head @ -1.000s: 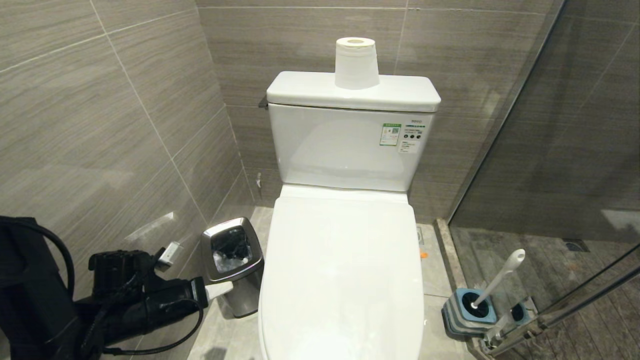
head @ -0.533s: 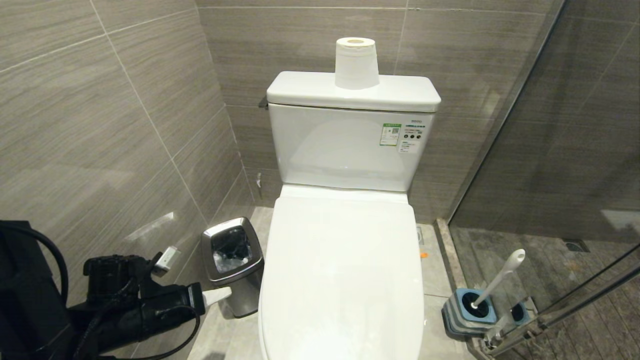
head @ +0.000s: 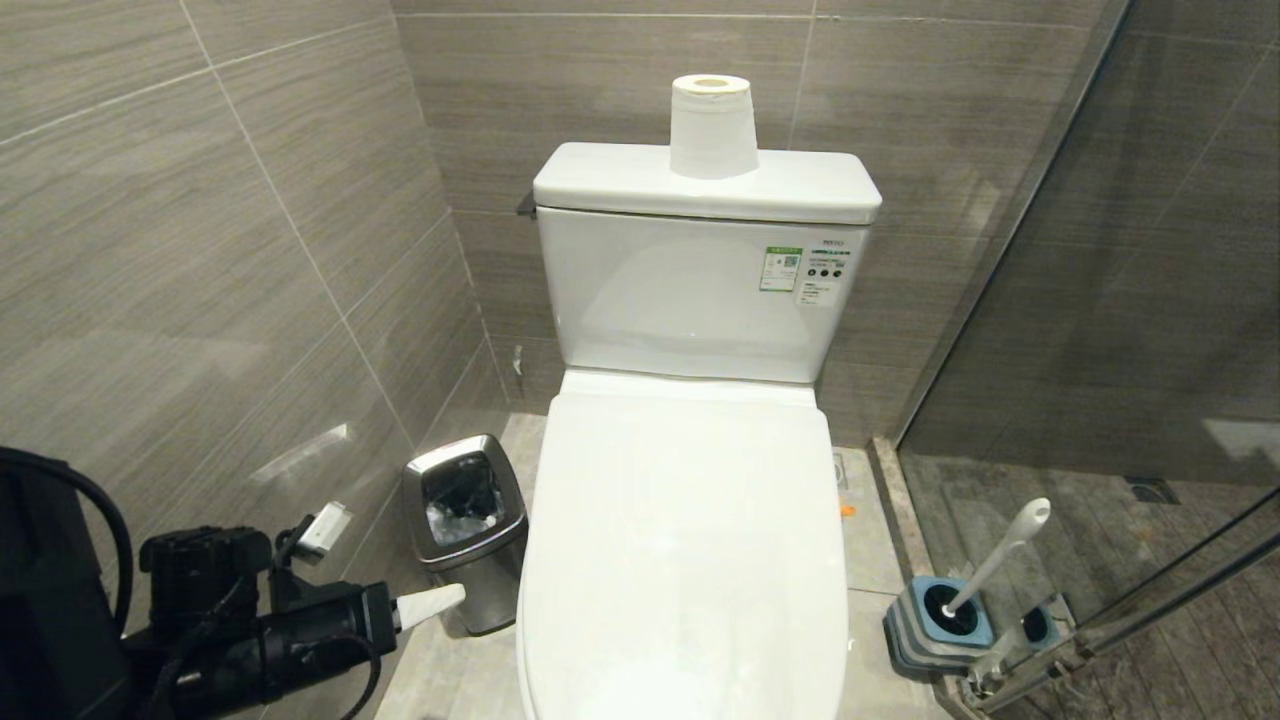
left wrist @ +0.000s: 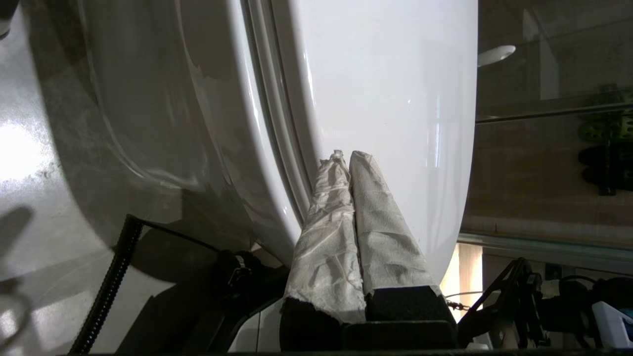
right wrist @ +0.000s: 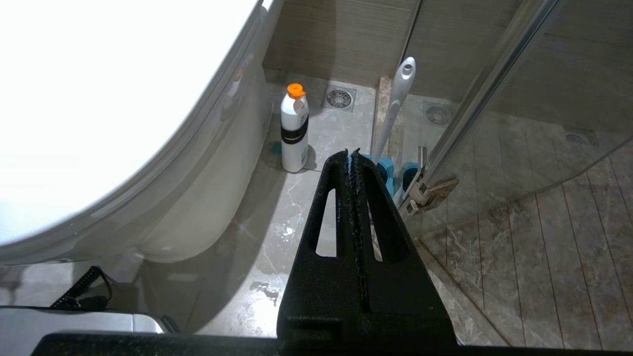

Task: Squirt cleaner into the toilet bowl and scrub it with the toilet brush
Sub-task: Use the left hand to lift the toilet lid slightly

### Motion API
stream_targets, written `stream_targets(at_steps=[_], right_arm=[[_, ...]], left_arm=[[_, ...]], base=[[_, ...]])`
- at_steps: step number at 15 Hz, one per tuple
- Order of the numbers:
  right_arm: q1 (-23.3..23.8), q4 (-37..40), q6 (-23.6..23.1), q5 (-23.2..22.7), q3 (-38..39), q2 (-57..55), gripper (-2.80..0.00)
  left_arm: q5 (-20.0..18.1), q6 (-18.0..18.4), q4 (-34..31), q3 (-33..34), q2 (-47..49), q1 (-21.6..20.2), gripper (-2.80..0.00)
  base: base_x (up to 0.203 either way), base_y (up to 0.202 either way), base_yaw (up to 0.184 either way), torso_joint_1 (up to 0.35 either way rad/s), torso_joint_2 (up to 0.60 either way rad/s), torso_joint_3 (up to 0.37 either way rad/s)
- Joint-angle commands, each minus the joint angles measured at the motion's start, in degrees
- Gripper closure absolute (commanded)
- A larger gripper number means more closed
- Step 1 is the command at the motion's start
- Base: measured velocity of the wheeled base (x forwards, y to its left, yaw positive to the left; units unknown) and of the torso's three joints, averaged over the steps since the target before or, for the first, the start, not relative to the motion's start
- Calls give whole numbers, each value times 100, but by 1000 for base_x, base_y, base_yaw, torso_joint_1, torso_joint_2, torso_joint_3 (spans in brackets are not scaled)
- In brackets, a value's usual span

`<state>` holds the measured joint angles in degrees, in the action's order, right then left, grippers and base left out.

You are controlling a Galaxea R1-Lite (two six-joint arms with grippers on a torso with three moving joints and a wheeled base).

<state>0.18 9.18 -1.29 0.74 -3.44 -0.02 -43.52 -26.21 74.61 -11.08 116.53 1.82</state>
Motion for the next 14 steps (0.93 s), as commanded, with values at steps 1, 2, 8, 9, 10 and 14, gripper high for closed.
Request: stream_targets(at_steps=[1,2,8,9,10,14], right_arm=[[-1,5,-3,5,1,4,0],[-1,5,-3,5,1,3,0],[-1,5,-3,-4,1,2,0],[-1,5,-3,-4,1,11,0],[-1,5,-3,5,1,5,0],[-1,5,-3,2,1,4,0]], left_arm=[[-16,-27,96,60,89,-34,0],[-16,-25,97,53,98,-59,0],[1,-23,115,32,254,89,-280],[1,-24,122,46,265,162,-280],[1,-13,141,43,300,239,-280],[26,-42,977,334,832,353,-280]], base=[[0,0,0,0,0,0],[0,0,0,0,0,0],[0,0,0,0,0,0],[0,0,0,0,0,0],[0,0,0,0,0,0],[0,0,0,0,0,0]])
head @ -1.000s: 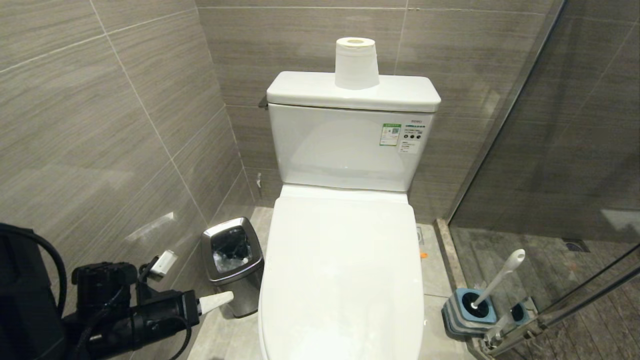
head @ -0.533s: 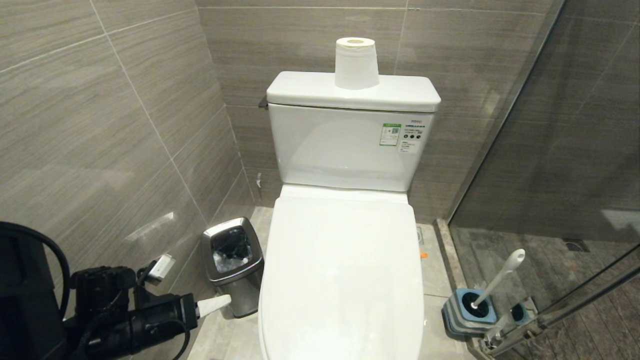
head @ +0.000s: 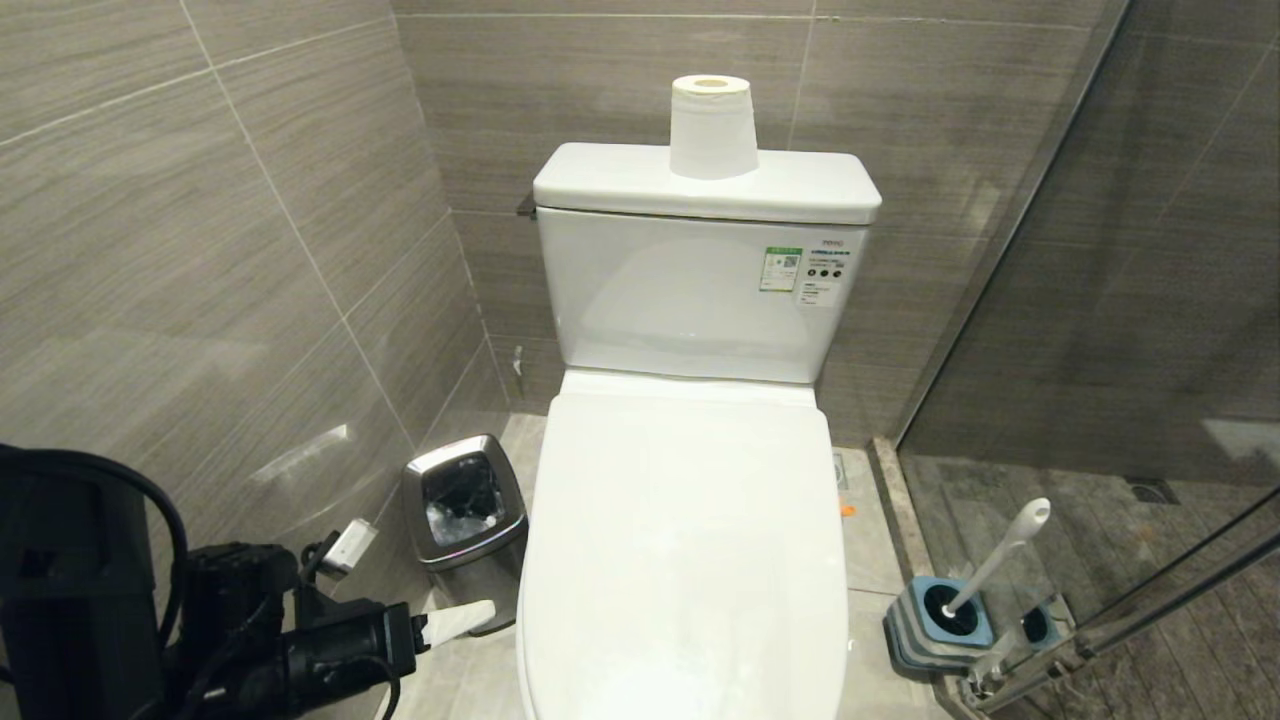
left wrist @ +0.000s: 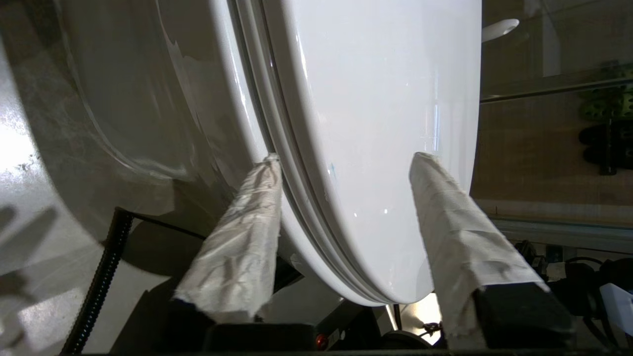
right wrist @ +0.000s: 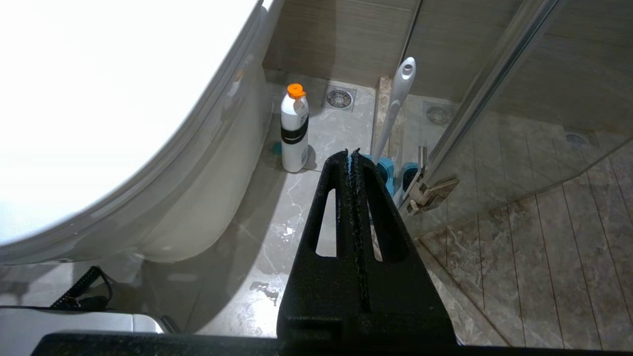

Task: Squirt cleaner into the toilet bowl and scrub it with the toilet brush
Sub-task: Use the left hand to lift the toilet lid slightly

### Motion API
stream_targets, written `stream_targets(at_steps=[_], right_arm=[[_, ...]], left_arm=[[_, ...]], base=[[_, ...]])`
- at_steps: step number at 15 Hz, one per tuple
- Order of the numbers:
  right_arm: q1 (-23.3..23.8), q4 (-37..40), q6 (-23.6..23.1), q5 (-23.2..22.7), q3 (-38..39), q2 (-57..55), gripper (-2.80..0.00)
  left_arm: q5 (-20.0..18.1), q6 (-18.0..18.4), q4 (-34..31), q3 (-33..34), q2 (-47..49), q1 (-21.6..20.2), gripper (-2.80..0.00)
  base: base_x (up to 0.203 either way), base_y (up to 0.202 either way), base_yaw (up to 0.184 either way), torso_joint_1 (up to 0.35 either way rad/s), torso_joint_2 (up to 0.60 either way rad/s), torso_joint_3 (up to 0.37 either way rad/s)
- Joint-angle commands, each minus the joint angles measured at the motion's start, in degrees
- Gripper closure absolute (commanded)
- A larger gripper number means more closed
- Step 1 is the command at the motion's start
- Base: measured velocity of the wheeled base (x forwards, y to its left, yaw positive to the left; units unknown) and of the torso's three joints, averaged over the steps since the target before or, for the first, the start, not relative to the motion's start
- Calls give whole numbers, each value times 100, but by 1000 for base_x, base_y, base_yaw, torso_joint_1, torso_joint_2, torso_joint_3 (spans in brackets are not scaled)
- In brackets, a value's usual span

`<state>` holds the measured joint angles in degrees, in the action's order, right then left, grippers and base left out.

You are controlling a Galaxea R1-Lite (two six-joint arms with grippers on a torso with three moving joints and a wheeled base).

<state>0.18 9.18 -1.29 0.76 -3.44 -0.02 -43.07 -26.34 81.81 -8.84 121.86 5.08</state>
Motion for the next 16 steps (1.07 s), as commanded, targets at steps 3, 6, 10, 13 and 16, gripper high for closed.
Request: stream_targets(at_steps=[3,6,10,13,16], right_arm=[[-1,5,-3,-2,1,9,0],[-1,5,-3,4,1,4,0],[-1,5,-3,4,1,11,0],[-1,5,-3,4,1,11,0],[-1,5,-3,4,1,11,0]], left_arm=[[-29,-382,323,116,360,-166,-280],[-61,-625,397,-4,408,-274,-280],[-140,-635,581,185,372,-238,-280],[-149,-575,586,268,344,-139,-280],[-618,-428,586,361,281,-140,-280]], base=[[0,0,0,0,0,0],[0,0,0,0,0,0],[0,0,0,0,0,0],[0,0,0,0,0,0],[0,0,0,0,0,0]])
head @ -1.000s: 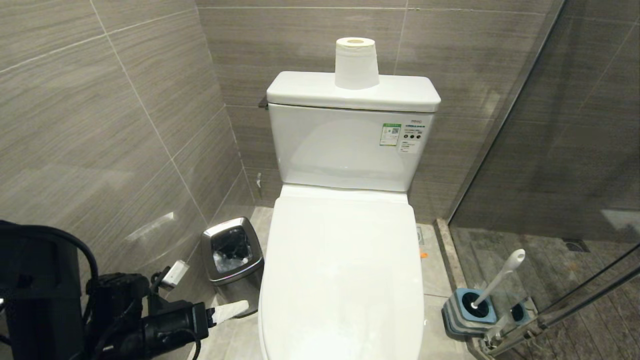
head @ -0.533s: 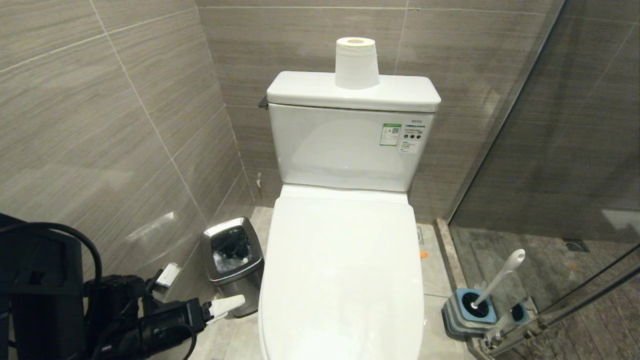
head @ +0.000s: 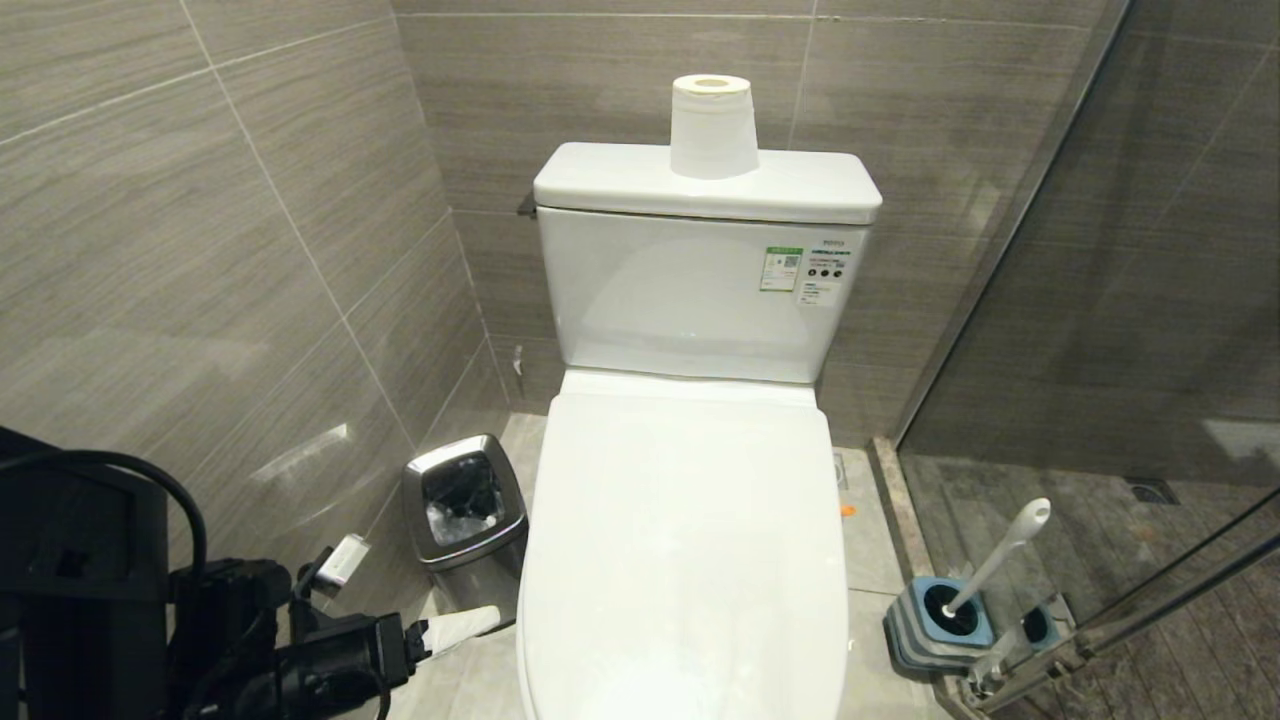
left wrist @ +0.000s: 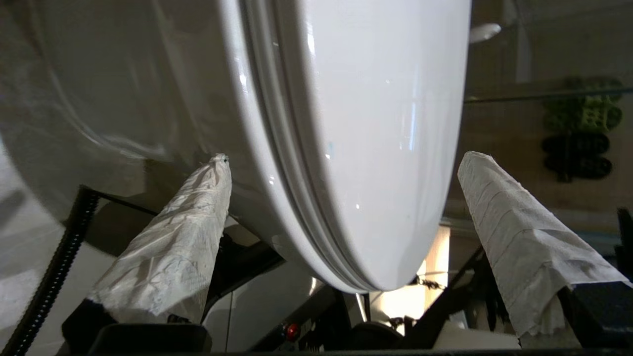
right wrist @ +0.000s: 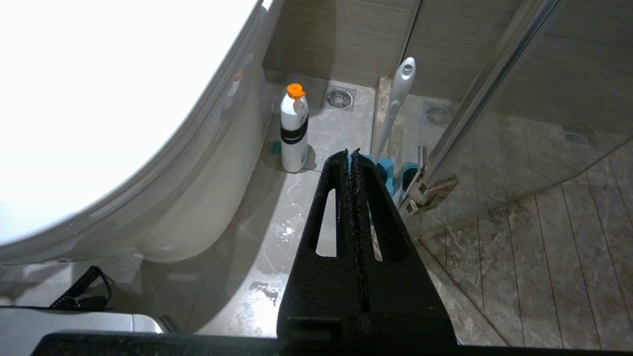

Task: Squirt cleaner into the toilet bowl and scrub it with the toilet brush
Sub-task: Use the left hand to lift the toilet lid slightly

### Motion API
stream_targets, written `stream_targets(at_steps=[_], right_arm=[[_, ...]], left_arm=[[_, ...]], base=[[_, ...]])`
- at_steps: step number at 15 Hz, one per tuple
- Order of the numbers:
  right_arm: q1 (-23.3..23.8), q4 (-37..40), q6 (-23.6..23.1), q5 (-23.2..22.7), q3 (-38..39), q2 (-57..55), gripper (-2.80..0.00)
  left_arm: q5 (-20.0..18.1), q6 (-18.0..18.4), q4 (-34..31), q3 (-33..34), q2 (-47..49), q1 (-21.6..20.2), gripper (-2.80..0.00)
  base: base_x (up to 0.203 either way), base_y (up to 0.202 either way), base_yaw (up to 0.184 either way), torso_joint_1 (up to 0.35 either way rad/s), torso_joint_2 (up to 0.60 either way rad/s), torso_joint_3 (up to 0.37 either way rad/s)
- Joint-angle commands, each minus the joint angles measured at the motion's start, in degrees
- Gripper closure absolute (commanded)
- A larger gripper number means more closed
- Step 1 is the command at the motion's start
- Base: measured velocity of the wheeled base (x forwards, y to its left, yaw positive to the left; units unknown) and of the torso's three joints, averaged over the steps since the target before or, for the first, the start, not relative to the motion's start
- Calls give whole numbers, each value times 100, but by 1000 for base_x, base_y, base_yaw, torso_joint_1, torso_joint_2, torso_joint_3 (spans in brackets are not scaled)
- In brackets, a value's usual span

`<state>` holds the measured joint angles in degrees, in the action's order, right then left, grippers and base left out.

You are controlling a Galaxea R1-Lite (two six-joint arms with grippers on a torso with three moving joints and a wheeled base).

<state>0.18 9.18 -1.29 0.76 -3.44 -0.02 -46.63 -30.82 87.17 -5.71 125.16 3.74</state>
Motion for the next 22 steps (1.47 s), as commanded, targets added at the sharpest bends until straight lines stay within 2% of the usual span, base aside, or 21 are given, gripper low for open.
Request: stream_targets(at_steps=[1,2,3,5,7,9,13,17,22], right_arm=[[-1,5,-3,1,1,11,0],[-1,5,-3,3,1,10,0],[-1,5,-3,3,1,9,0],[-1,5,-3,3,1,7,0],[-1,5,-3,0,1,11,0],[-1,5,-3,-1,1,8,0],[-1,5,-3,3,1,8,0],[-1,5,-3,3,1,8,0],[-1,5,-3,0,1,2,0]], left_arm=[[-584,91,49,105,-49,-23,-280],[-857,264,49,232,-28,-25,-280],[-950,443,49,287,49,-4,-280],[-930,665,49,209,257,46,-280],[-793,674,49,121,320,58,-280],[-410,694,49,-27,431,205,-280],[0,703,49,-211,531,505,-280],[163,700,49,-326,623,716,-280],[187,691,49,-315,559,878,-280]], base=[[0,0,0,0,0,0],[0,0,0,0,0,0],[0,0,0,0,0,0],[0,0,0,0,0,0],[0,0,0,0,0,0],[0,0,0,0,0,0],[0,0,0,0,0,0],[0,0,0,0,0,0],[0,0,0,0,0,0]])
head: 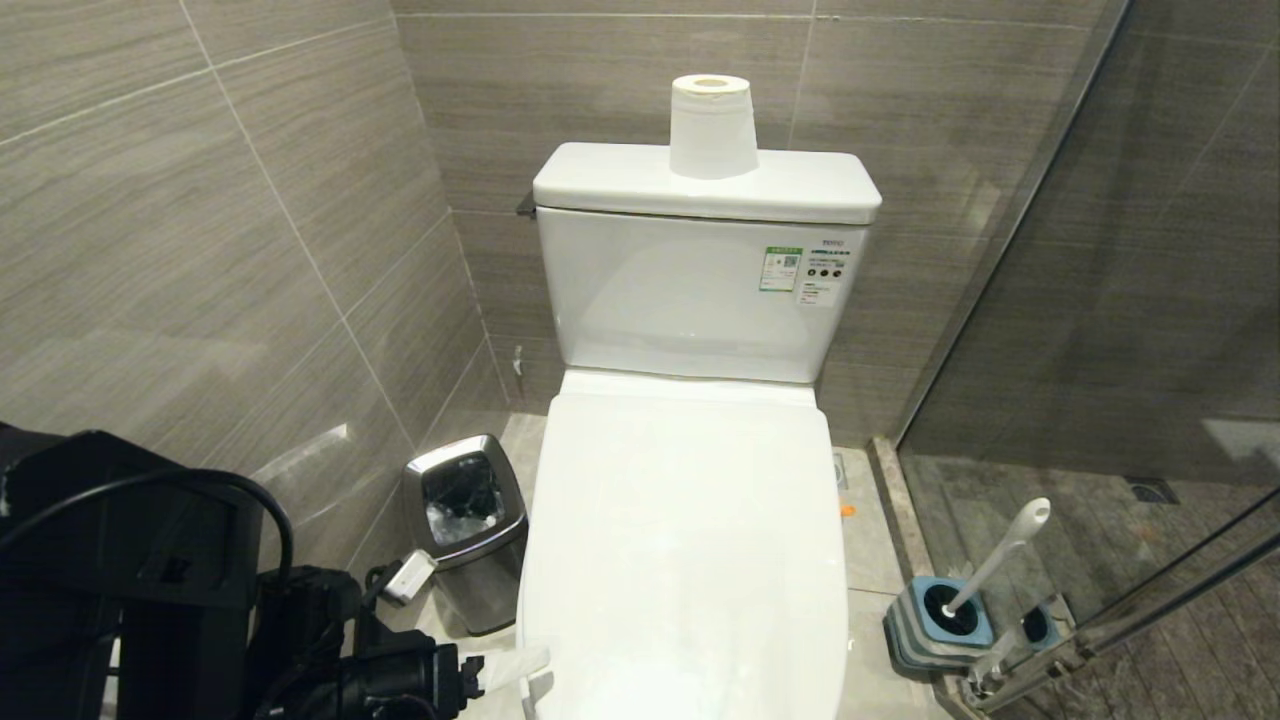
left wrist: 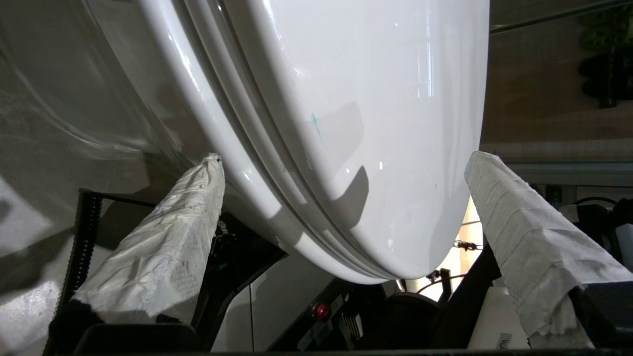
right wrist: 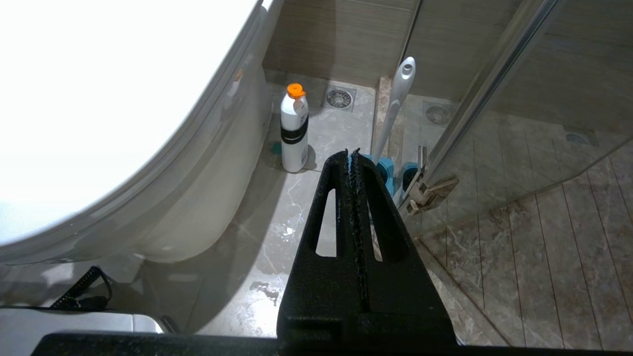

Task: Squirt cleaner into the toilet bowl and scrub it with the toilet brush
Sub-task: Use the left hand to lift the toilet lid slightly

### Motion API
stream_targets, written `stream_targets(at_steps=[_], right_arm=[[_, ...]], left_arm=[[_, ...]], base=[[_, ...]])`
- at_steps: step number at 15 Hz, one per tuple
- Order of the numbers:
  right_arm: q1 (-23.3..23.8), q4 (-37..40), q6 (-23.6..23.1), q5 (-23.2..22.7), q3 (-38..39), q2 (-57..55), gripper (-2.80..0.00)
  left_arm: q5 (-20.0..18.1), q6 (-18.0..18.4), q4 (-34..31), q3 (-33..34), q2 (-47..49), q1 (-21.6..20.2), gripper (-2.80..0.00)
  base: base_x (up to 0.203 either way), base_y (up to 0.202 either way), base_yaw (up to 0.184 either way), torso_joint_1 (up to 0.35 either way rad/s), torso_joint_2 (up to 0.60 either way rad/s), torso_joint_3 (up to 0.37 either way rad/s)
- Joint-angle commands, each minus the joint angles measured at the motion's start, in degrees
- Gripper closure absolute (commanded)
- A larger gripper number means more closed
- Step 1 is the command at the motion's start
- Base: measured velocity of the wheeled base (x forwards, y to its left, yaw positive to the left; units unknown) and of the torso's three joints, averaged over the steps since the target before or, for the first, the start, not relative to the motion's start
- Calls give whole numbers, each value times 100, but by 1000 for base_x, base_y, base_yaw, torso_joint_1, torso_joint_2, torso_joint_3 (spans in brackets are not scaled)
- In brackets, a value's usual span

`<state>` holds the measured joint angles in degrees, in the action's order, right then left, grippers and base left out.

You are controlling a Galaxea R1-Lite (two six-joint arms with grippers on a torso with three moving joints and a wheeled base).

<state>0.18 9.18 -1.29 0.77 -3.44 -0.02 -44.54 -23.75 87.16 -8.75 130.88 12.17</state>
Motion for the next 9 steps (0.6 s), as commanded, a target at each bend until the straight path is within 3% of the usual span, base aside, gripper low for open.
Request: stream_targets(at_steps=[1,9], right_arm=[[-1,5,-3,2,1,3,0],[-1,5,-3,-5,1,5,0]], left_arm=[[-11,-15,50,-21,4,69,-280],[121,2,50,-86,11,271,-280]], base=[[0,0,0,0,0,0],[0,0,0,0,0,0]])
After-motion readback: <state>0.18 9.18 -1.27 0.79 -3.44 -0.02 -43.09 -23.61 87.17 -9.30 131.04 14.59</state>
